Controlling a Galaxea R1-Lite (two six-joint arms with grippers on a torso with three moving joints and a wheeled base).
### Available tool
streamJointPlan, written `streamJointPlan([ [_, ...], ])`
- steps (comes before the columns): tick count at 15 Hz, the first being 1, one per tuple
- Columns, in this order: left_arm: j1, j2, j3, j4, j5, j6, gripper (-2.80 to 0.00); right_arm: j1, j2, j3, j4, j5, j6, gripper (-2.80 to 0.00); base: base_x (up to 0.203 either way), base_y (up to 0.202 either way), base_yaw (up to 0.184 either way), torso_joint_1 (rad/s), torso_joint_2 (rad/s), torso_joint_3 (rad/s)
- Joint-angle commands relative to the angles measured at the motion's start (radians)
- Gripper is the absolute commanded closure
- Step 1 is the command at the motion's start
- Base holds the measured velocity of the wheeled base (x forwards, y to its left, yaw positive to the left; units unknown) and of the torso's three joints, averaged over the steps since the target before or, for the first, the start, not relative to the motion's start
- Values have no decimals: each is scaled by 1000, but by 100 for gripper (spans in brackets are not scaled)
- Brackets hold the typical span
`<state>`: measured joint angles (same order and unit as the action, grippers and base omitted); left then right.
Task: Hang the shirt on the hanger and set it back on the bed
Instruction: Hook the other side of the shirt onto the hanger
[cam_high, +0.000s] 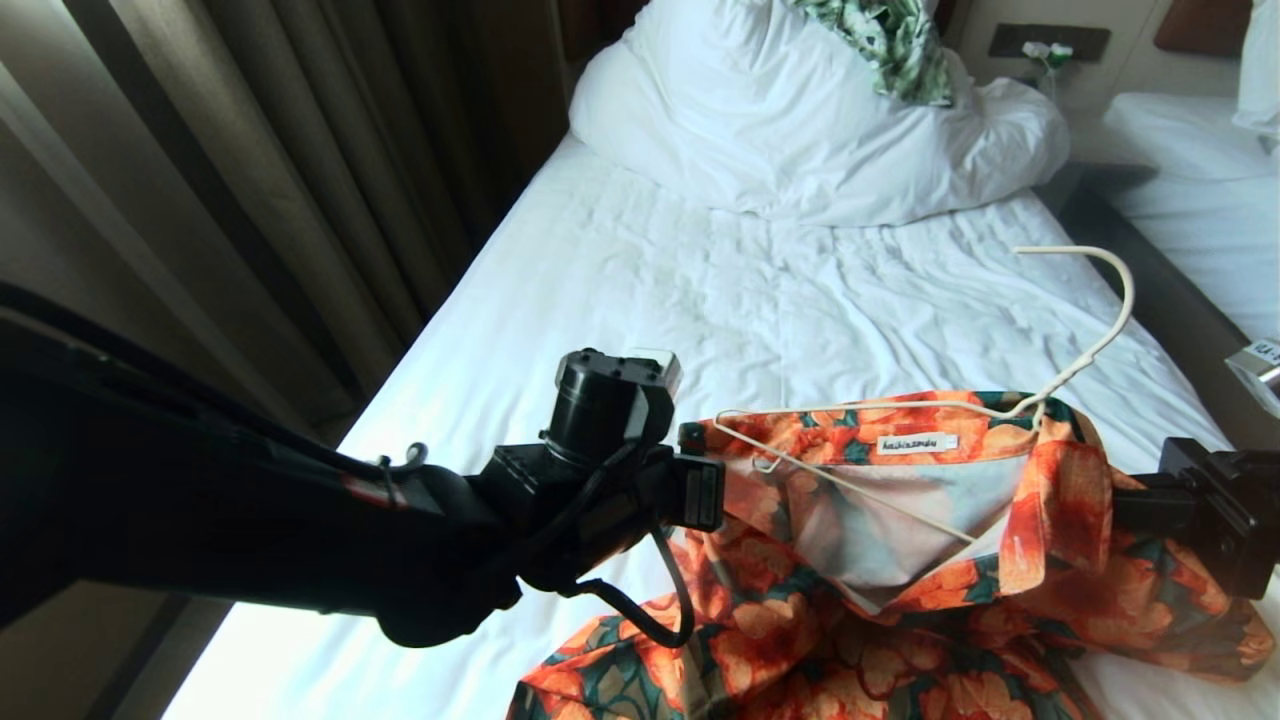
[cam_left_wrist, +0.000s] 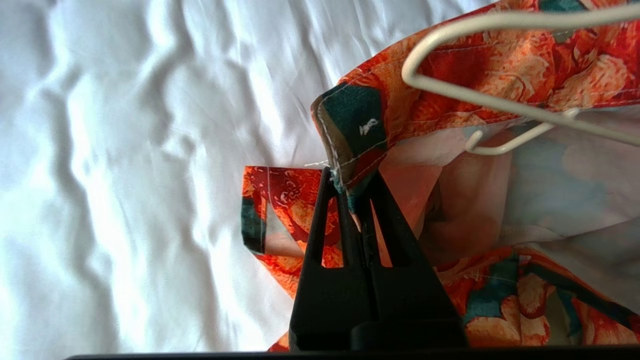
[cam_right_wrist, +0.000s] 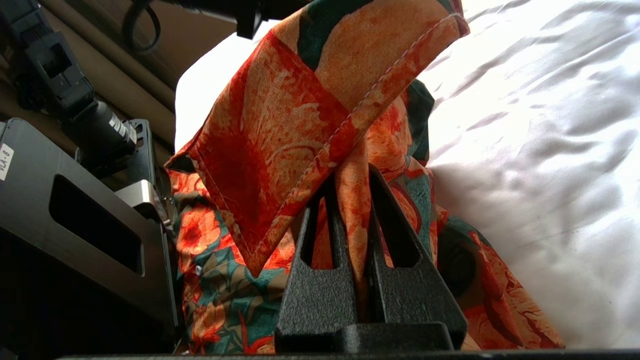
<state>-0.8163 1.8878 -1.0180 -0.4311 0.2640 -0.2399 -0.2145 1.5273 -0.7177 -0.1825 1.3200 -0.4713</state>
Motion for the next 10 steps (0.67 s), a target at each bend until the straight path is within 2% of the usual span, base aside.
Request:
streamJointPlan([
  [1, 16, -72, -14, 24, 3, 0, 0, 0, -16, 5, 0, 7, -3, 0, 0, 0, 0, 0, 0, 0],
  [5, 45, -115, -74, 90, 3, 48, 0, 0, -54, 15, 3, 11, -3, 0, 0, 0, 0, 0, 0, 0],
  [8, 52, -105, -126, 100, 4, 59, 0, 1, -78, 23, 6, 11, -3, 0, 0, 0, 0, 0, 0, 0],
  [10, 50, -124, -183, 158, 4, 59, 0, 11, -79, 13, 5, 10, 0, 0, 0, 0, 0, 0, 0, 0],
])
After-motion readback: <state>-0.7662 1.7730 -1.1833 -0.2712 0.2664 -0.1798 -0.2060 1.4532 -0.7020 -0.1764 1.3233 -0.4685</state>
